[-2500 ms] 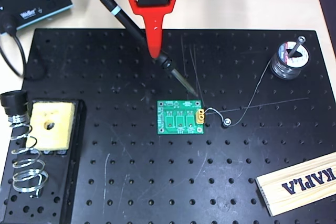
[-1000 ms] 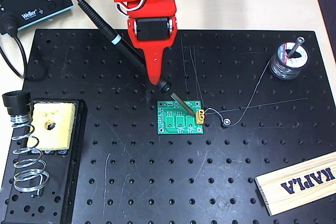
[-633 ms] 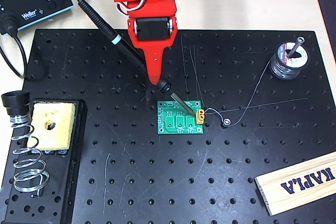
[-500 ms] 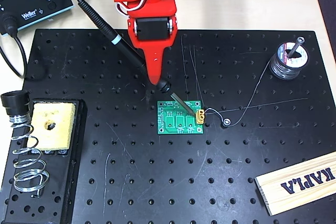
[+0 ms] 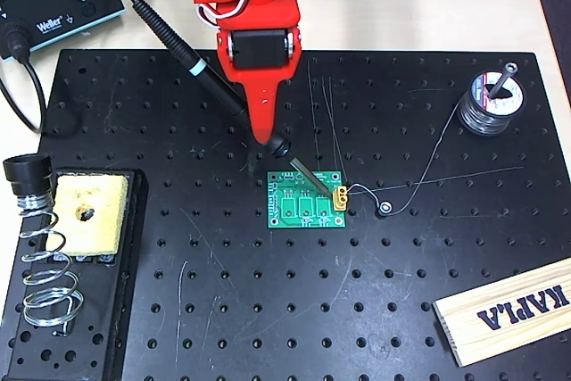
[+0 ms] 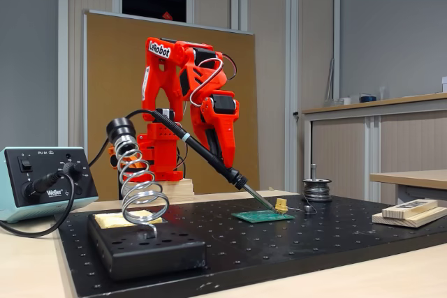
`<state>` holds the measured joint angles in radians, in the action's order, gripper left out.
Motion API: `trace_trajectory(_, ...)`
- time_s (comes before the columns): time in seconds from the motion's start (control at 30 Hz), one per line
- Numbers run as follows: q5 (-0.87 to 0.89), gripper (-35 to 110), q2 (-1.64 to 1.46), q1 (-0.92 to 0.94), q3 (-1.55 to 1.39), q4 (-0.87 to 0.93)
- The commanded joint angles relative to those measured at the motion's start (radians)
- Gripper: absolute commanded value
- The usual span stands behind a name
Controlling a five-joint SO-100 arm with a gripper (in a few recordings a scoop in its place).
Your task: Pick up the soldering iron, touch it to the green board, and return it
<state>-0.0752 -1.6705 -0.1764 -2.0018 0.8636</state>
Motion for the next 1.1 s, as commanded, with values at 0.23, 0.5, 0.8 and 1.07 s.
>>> trace_trajectory(0.23,-0.012,0,-0.012,-0.011,0.041,0.009)
trace_trajectory(0.5,-0.015,0,-0.06,0.015,0.005,0.035)
trace_trajectory(0.8,-0.1,0,-0.183,0.124,-0.04,0.072)
trace_trajectory(1.07,-0.138,0,-0.074,0.132,0.094,0.086)
